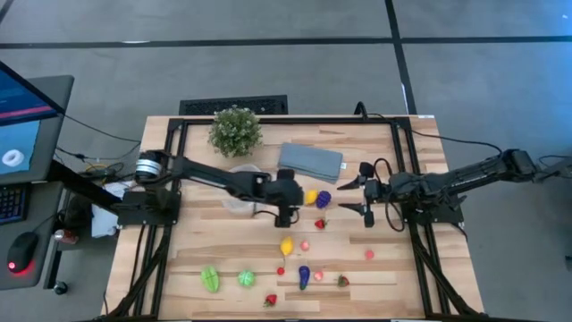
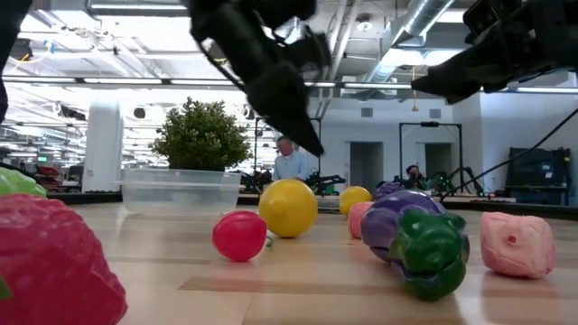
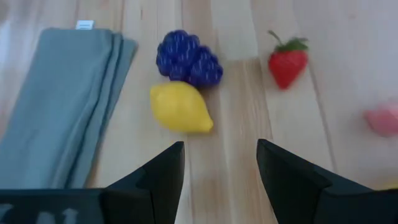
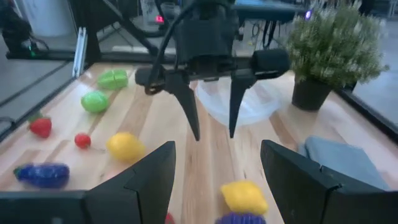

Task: Pick and placing Produce into tupperware
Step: Put the left lemon into the transparent bin

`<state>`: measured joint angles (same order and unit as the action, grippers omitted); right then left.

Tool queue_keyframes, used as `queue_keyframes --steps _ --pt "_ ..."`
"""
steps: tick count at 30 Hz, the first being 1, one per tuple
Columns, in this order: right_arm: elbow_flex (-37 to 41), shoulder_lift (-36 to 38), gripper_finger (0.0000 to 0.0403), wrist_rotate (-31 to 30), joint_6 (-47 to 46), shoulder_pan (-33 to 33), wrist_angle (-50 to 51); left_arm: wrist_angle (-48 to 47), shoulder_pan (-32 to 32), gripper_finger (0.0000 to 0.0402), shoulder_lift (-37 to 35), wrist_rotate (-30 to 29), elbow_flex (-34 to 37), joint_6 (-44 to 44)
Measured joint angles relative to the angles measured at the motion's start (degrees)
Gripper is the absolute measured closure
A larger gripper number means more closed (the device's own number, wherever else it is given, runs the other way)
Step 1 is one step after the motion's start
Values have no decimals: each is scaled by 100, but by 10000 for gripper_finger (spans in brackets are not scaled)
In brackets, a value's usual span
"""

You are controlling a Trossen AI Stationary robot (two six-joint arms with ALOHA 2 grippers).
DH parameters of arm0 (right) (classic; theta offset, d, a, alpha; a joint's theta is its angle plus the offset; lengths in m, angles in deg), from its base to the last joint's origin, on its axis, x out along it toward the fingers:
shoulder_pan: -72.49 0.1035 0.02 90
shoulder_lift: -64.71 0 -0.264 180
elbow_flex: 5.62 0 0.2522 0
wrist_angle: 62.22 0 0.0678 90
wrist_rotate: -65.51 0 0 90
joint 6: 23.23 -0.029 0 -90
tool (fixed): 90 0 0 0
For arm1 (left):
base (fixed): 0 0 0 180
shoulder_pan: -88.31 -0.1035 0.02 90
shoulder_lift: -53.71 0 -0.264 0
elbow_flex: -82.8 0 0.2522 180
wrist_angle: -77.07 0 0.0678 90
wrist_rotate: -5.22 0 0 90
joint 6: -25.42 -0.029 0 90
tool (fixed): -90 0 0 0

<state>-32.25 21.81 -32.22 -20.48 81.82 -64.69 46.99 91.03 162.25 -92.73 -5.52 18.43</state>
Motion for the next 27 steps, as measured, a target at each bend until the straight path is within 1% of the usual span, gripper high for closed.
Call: queue_keyframes --steps 3,4,6,8,11,15,18,24,27 --pt "-3 29 143 2 -125 56 197 -473 -15 209 383 -2 -499 18" --pt "1 69 143 4 -167 81 337 -435 -15 209 496 -2 -659 18" --pt "-1 102 143 4 -278 138 443 -654 -12 209 611 -28 -815 18" --pt "-1 143 143 -1 -371 196 723 -562 -12 209 718 -26 -947 -83" --pt "-11 186 143 -13 -520 304 936 -502 -12 209 706 -96 -945 -567" --pt "1 260 143 -169 -727 466 1270 -473 -12 209 688 -344 -959 -1590" --pt "4 294 143 -298 -869 635 1418 -471 -26 209 695 -334 -1027 -2176" --pt "3 292 143 -598 -991 968 1473 -565 -92 209 795 -234 -1310 -2753" --pt "4 292 143 -742 -1035 1108 1459 -583 -149 209 780 -144 -1313 -2983"
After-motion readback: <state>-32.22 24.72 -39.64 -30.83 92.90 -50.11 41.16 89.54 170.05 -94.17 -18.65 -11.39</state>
